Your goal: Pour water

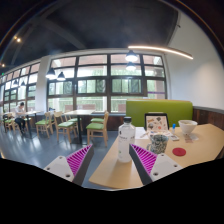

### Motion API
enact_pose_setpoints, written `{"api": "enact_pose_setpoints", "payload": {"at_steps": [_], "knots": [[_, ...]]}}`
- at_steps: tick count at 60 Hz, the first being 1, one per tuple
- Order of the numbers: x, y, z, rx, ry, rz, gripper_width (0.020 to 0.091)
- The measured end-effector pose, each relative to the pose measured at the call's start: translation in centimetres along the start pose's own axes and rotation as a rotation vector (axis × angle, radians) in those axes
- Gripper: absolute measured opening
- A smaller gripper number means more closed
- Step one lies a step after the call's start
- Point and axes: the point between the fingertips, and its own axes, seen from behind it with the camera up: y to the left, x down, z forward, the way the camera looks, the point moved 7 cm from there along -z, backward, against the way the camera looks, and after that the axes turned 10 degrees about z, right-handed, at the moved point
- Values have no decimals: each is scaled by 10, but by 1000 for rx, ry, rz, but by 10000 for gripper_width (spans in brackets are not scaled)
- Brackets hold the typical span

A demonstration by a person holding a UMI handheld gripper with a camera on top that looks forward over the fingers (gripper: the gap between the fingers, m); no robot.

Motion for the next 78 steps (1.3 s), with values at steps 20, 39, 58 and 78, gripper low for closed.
{"api": "enact_pose_setpoints", "payload": {"at_steps": [20,39,58,78], "knots": [[-8,-45,115,119,-44,-50,814],[-8,-64,204,155,-68,-19,791],[-4,-72,217,145,-83,-6,606],[-2,-75,222,120,-98,13,479]]}}
